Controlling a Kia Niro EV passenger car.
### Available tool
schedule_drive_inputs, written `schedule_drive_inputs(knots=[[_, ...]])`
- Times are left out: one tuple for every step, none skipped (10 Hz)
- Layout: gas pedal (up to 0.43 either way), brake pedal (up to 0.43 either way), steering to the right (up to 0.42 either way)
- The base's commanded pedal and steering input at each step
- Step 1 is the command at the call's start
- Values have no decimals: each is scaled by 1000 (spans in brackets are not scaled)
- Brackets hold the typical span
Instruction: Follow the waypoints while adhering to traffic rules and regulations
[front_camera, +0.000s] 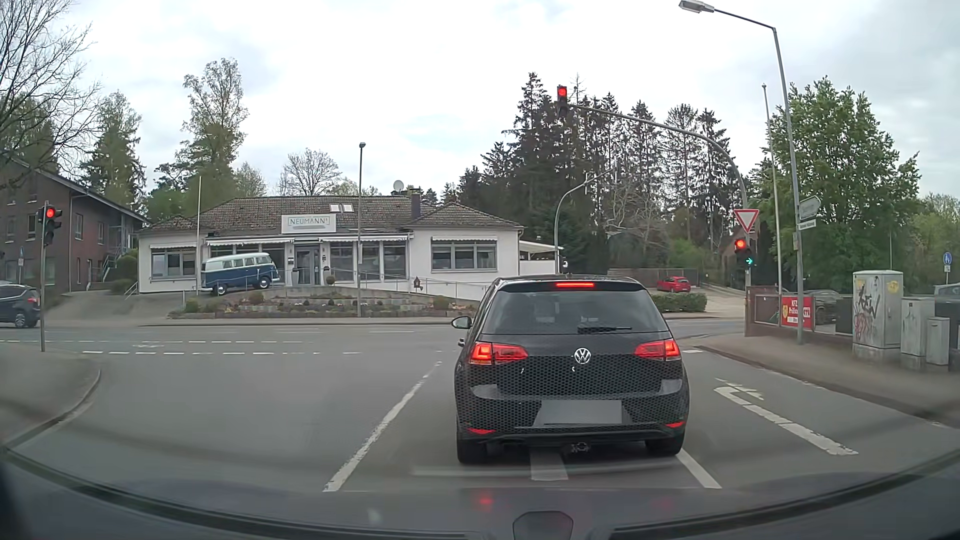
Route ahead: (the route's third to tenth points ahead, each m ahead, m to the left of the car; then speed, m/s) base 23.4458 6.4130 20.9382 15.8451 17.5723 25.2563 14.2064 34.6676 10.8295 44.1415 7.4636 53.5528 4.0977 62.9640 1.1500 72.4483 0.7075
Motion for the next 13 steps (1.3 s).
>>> schedule_drive_inputs(knots=[[0, 189, 0], [0, 189, 0], [0, 189, -1], [0, 189, -2], [0, 189, -5], [0, 195, -6], [0, 195, -8], [0, 201, -9], [0, 201, -10], [0, 201, -10], [0, 201, -10], [0, 207, -10], [0, 220, -10]])
